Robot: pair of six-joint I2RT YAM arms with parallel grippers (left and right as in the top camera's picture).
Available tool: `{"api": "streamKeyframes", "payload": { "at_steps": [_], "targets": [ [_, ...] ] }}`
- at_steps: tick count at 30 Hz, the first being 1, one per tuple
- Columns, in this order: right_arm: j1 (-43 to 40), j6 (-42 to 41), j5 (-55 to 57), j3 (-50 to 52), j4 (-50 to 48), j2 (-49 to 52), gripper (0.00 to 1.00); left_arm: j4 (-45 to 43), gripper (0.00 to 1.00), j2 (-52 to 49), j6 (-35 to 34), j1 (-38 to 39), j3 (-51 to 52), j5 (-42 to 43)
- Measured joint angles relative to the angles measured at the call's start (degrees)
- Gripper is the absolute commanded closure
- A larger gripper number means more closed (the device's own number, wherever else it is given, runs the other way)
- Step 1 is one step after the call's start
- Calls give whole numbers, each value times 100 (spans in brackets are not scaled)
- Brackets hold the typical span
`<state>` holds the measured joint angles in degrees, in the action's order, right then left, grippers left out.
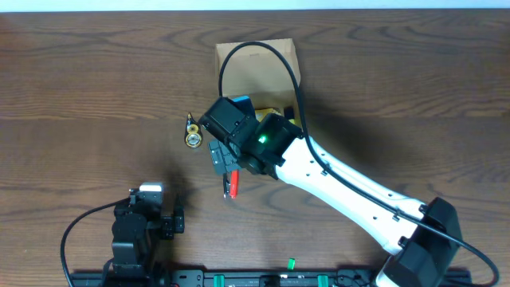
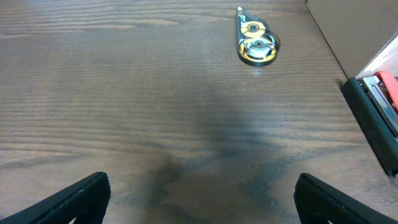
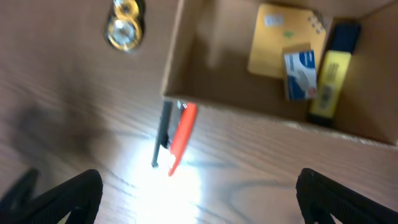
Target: Pack container
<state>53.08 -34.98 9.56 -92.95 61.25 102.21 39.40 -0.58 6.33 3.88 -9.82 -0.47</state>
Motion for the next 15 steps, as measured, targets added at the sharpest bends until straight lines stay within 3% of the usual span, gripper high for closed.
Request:
{"api": "streamKeyframes", "payload": {
  "at_steps": [9, 15],
  "targets": [
    [0, 772, -111, 46, 553, -348, 1, 0, 5, 0, 0, 0, 0, 0],
    [-42, 1161, -98, 793, 407, -2033, 1, 0, 4, 0, 0, 0, 0, 0]
  ]
}}
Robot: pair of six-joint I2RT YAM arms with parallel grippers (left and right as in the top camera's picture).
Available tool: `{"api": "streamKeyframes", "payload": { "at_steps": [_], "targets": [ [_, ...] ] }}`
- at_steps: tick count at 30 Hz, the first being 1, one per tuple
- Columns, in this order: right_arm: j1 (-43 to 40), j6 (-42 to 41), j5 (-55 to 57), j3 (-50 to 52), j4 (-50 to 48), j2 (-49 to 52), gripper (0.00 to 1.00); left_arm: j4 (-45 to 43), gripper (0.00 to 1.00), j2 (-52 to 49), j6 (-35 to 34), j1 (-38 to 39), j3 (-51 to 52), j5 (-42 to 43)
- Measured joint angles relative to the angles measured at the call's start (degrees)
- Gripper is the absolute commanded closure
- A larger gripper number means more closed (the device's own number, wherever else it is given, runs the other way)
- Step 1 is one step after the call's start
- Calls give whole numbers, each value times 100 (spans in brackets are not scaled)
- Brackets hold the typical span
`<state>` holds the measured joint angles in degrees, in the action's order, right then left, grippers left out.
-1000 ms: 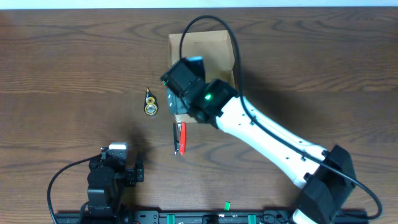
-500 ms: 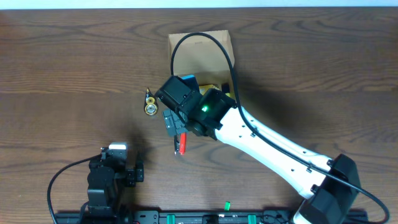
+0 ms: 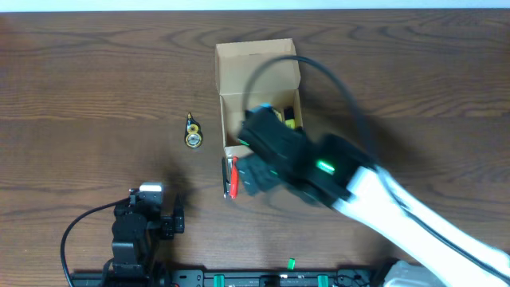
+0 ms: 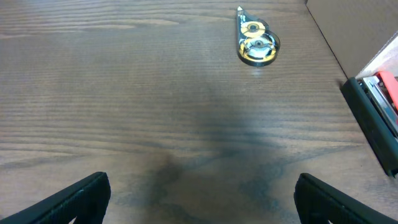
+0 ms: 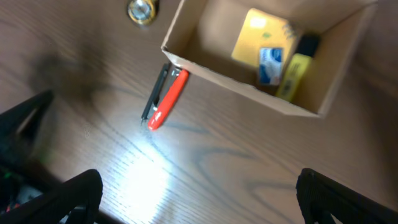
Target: Pack container
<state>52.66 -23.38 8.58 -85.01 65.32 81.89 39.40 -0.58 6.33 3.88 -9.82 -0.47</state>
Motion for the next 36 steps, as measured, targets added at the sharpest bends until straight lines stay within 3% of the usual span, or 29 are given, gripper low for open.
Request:
{"api": "streamKeyframes", "payload": {
  "at_steps": [8, 16, 30, 36],
  "targets": [
    [-232, 46, 345, 1534, 227, -2411, 1, 0, 5, 0, 0, 0, 0, 0],
    [-269, -404, 1078, 1888, 1047, -4190, 1, -2, 5, 0, 0, 0, 0, 0],
    [-269, -490, 1379, 1915, 1425, -4489, 1, 0, 5, 0, 0, 0, 0, 0],
    [-306, -487, 1602, 2046, 1084, -4555, 1, -2, 5, 0, 0, 0, 0, 0]
  ]
}}
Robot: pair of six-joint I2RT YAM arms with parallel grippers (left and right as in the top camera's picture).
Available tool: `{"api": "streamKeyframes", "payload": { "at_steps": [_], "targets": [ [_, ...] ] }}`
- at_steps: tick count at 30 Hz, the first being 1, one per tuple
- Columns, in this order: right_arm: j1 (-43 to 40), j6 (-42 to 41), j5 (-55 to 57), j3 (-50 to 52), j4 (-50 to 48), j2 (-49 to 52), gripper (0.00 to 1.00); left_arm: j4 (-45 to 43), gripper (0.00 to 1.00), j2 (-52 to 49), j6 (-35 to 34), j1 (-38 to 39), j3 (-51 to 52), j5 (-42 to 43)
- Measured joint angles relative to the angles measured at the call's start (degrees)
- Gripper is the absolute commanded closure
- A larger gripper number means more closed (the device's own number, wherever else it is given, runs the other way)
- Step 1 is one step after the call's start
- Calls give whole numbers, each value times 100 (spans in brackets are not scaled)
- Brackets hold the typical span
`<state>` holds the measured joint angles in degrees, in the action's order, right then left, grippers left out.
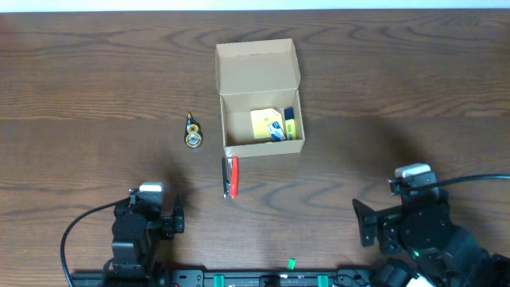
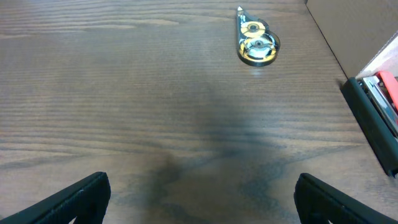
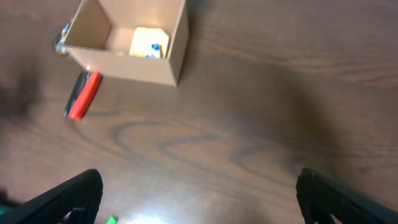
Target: Pack container
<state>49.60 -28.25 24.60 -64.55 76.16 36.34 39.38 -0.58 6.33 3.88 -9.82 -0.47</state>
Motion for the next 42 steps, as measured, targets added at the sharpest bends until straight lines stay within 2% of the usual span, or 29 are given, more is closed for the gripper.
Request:
{"api": "streamKeyframes", "payload": {
  "at_steps": [3, 9, 13, 18, 25, 33, 42],
  "targets": [
    [-304, 85, 138, 564, -525, -341, 1, -2, 4, 0, 0, 0, 0, 0],
    [-1263, 984, -254, 2291, -2288, -1443, 1, -2, 5, 0, 0, 0, 0, -2],
    [-2063, 1475, -629, 3176, -2824, -2006, 1, 0, 4, 0, 0, 0, 0, -2],
    [-3069, 2022, -1180, 3897, -3088, -2465, 1, 0, 5, 0, 0, 0, 0, -2],
    [-3982, 2778, -2000, 4439, -3088, -3034, 1, 2, 5, 0, 0, 0, 0, 0],
    [-4317, 3047, -2382, 4970, -3029, -3504, 1, 0, 5, 0, 0, 0, 0, 0],
    [-4365, 3086, -2470, 5331, -3023, -3541, 1, 0, 5, 0, 0, 0, 0, 0]
  ]
}}
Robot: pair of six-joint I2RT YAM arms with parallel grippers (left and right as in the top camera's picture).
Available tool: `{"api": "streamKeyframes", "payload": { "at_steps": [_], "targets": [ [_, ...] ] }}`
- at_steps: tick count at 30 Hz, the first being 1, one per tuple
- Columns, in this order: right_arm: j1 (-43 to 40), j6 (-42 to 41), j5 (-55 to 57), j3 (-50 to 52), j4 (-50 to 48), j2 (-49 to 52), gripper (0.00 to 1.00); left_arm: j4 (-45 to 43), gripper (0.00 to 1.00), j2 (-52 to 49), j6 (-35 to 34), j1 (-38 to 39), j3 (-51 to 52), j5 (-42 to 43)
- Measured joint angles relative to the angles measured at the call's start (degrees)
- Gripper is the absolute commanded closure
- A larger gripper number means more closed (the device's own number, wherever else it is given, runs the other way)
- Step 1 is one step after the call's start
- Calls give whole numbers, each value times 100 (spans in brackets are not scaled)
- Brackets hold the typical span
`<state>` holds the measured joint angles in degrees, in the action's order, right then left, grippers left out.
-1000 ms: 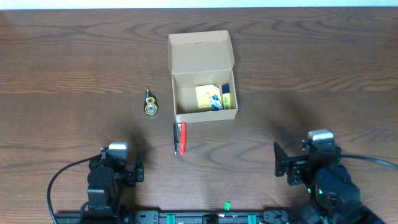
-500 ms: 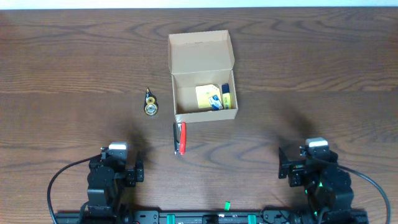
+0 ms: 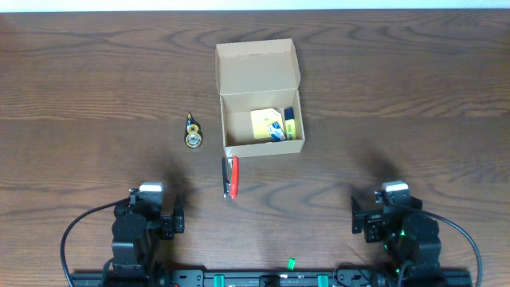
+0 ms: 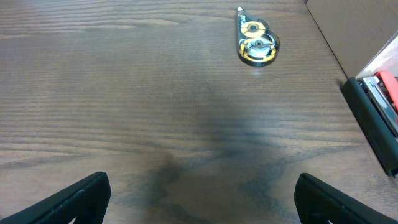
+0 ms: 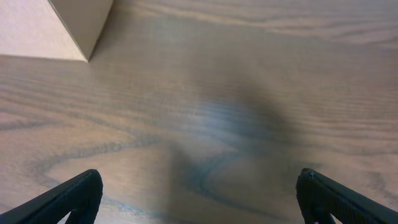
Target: Pack container
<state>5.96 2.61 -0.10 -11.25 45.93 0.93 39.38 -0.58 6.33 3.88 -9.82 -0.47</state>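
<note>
The open cardboard box (image 3: 260, 145) stands mid-table with its lid folded back. Inside lie a yellow notepad (image 3: 264, 123), a small blue and white item (image 3: 276, 132) and a yellow highlighter (image 3: 291, 124). A red and black tool (image 3: 230, 177) lies on the table just in front of the box's left corner, also at the right edge of the left wrist view (image 4: 375, 118). A yellow correction tape (image 4: 255, 43) lies left of the box. My left gripper (image 4: 200, 199) and right gripper (image 5: 199, 199) are both open and empty, low near the front edge.
The right wrist view shows only the box's near right corner (image 5: 56, 28) and bare wood. A rail with a small green part (image 3: 291, 261) runs along the table's front edge between the two arm bases.
My right arm has dropped lower and drawn back at the front right; its camera, which saw the whole box from above, now sees only the box's corner. The left arm and all objects are unchanged.
My right gripper was open over the box's front left corner, above the red and black tool. Then it was raised over the box's front. Later it was back at the front right, and now sits low there. The tool, the tape and the box's contents stayed put.
</note>
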Motion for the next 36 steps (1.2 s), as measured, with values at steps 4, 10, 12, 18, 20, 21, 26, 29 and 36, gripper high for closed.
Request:
{"api": "streamKeyframes", "payload": {
  "at_steps": [4, 10, 12, 18, 20, 21, 26, 29, 36],
  "targets": [
    [0, 151, -9, 46, -20, 0, 1, 0, 5, 0, 0, 0, 0, 0],
    [0, 330, -15, 46, -20, 0, 1, 0, 5, 0, 0, 0, 0, 0],
    [0, 365, -15, 46, -20, 0, 1, 2, 5, 0, 0, 0, 0, -2],
    [0, 393, -15, 46, -22, 0, 1, 0, 5, 0, 0, 0, 0, 0],
    [0, 393, -15, 46, -22, 0, 1, 0, 5, 0, 0, 0, 0, 0],
    [0, 393, -15, 46, -22, 0, 1, 0, 5, 0, 0, 0, 0, -2],
    [0, 393, -15, 46, -22, 0, 1, 0, 5, 0, 0, 0, 0, -2],
    [0, 393, -15, 46, -22, 0, 1, 0, 5, 0, 0, 0, 0, 0],
    [0, 396, -15, 46, -24, 0, 1, 26, 5, 0, 0, 0, 0, 0]
  ]
}}
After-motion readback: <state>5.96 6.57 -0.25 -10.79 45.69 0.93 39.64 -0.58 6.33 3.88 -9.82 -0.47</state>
